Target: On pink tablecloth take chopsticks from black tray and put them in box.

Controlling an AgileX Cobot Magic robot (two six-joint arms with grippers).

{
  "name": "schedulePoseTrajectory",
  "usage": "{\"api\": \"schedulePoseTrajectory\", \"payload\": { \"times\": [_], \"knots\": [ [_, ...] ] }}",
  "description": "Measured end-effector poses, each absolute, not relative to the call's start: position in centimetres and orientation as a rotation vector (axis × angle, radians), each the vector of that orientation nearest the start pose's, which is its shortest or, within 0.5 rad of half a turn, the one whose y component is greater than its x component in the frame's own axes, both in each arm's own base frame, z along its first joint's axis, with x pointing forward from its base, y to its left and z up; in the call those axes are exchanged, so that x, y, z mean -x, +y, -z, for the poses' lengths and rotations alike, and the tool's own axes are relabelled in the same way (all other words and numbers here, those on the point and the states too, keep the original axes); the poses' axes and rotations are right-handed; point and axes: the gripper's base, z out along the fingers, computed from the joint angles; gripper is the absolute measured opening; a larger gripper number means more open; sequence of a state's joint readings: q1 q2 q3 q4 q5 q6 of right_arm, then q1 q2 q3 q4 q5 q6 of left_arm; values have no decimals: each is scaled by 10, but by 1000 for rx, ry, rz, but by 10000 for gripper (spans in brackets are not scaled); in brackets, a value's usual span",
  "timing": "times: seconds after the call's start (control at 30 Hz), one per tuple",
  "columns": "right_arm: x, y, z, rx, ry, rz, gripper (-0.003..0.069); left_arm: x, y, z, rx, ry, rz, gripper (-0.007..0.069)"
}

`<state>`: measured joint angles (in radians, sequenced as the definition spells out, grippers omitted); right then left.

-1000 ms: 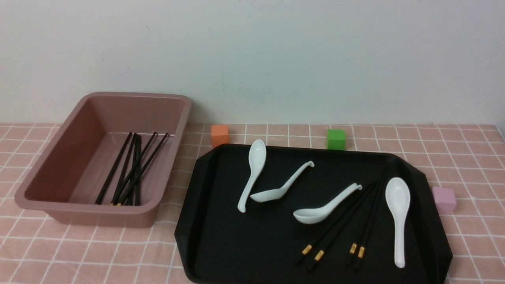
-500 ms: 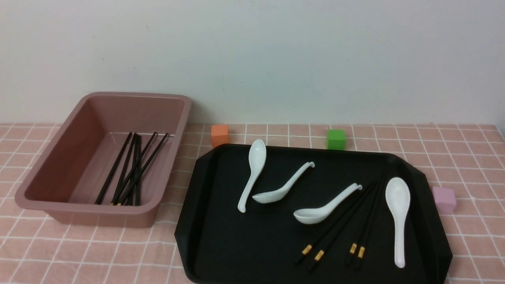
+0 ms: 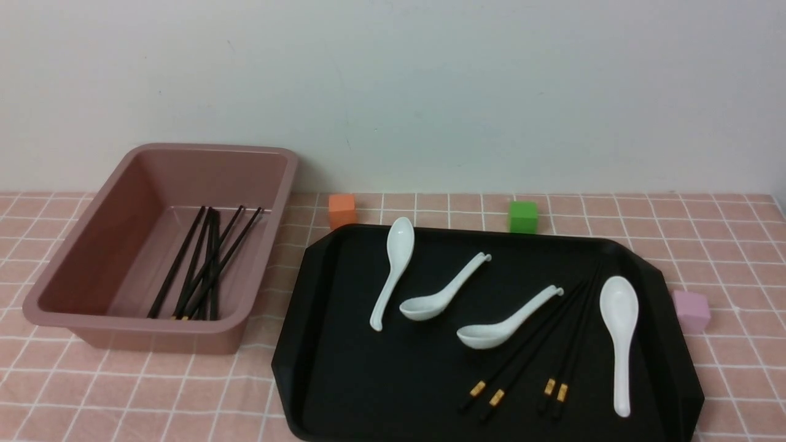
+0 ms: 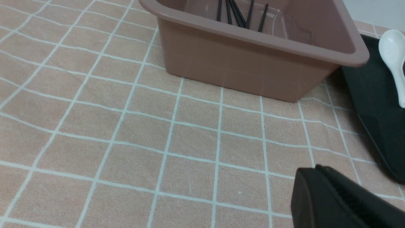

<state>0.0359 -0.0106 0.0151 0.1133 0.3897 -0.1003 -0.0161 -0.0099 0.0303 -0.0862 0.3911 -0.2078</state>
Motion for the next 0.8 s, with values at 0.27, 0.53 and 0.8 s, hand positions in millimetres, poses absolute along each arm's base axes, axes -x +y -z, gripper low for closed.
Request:
{"api": "schedulePoseTrajectory", "payload": {
  "times": [0.27, 0.53, 0.8],
  "knots": [
    [-52, 6, -174, 59, 1875, -68, 240, -52, -4, -169, 235, 1885, 238, 13],
    [-52, 6, -174, 59, 1875, -68, 240, -52, -4, -169, 235, 1885, 238, 17],
    [-52, 6, -174, 59, 1875, -68, 240, -52, -4, -169, 235, 1885, 238, 22]
  ]
}}
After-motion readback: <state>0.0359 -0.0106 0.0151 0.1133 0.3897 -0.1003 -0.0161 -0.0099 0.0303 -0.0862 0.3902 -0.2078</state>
